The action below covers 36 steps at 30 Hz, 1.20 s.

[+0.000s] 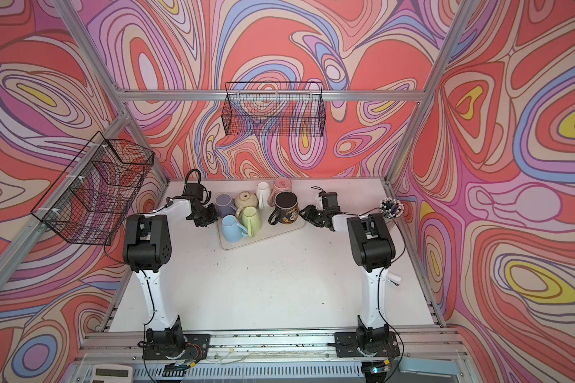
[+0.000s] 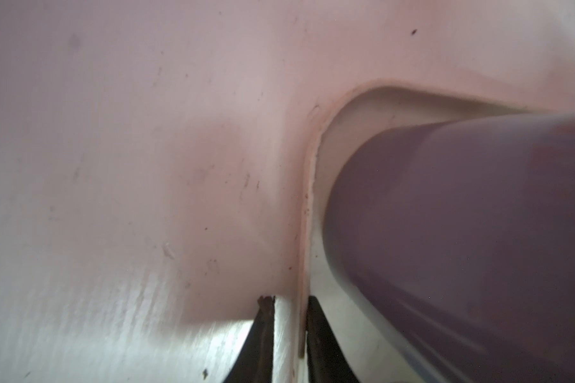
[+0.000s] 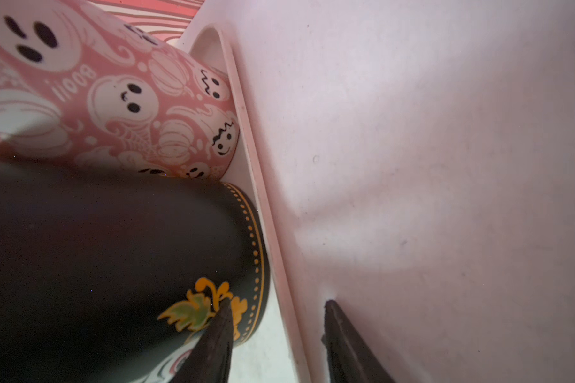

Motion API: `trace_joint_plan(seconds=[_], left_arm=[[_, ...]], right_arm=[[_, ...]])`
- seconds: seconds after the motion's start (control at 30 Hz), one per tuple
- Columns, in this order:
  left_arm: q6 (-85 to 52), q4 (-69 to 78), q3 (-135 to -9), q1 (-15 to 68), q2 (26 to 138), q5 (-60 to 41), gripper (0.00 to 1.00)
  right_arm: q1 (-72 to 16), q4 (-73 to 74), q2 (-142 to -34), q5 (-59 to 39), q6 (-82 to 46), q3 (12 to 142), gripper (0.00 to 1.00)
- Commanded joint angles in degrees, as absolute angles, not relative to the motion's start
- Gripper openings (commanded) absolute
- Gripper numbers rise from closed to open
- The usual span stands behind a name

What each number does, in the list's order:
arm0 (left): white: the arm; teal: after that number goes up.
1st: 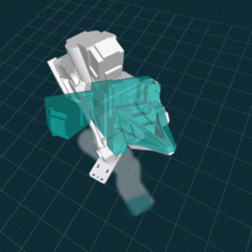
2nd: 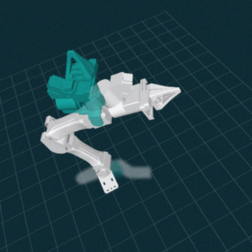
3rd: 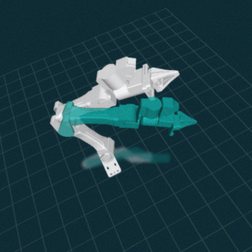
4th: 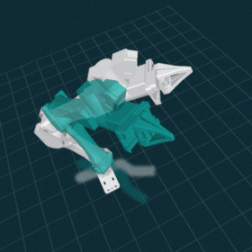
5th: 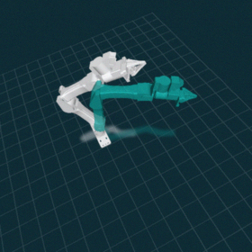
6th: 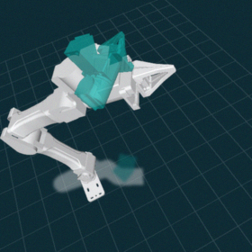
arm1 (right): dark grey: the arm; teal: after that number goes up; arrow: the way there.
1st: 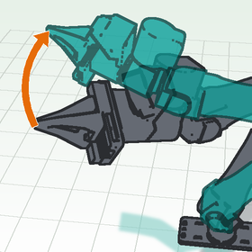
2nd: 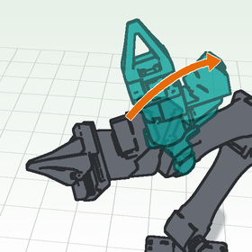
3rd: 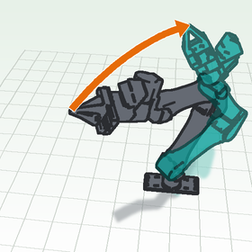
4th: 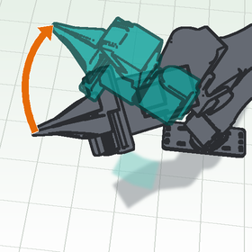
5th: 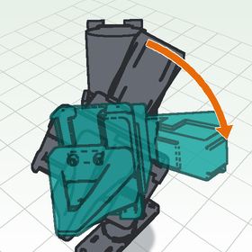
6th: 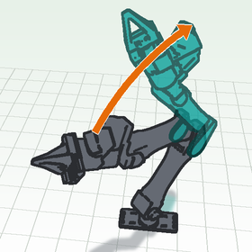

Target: Turn the mug right side up

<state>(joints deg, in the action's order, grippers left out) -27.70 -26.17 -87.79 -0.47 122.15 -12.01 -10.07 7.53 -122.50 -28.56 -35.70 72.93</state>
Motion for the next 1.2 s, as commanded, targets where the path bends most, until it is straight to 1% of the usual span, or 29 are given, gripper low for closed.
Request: trace_joint_plan(seconds=[0.0,0.1,0.23,0.33,0.4,0.53,0.9,1.17], left_arm=[[-28.3,-28.0,-88.9,-1.0,124.3,-12.0,0.16],[-28.2,-28.3,-88.9,-1.0,124.4,-12.3,0.12],[-27.9,-30.1,-89.9,-1.0,125.0,-11.8,0.04],[-27.5,-30.7,-90.0,-1.0,124.9,-11.8,0.0],[-27.4,-30.7,-89.7,-1.0,124.8,-12.1,0.0],[-27.3,-30.1,-88.8,-1.0,124.8,-13.4,0.0],[-27.0,-27.4,-83.3,-0.7,120.7,-14.9,0.0],[-27.3,-25.8,-79.4,2.2,117.3,-14.6,0.0]], right_arm=[[-10.5,4.1,-124.3,-28.4,-36.2,71.2,0.4],[-11.0,3.7,-124.2,-28.8,-36.8,71.0,0.37],[-12.5,1.4,-124.8,-28.1,-36.3,71.9,0.34],[-13.4,-0.4,-125.0,-27.1,-36.0,72.7,0.29],[-13.6,-1.5,-124.9,-26.2,-36.0,72.9,0.23],[-13.7,-3.2,-124.5,-24.9,-36.0,73.3,0.01],[-14.5,-5.0,-120.1,-22.9,-35.3,70.1,0.0],[-15.8,-5.4,-115.6,-23.0,-34.7,64.4,0.0]])
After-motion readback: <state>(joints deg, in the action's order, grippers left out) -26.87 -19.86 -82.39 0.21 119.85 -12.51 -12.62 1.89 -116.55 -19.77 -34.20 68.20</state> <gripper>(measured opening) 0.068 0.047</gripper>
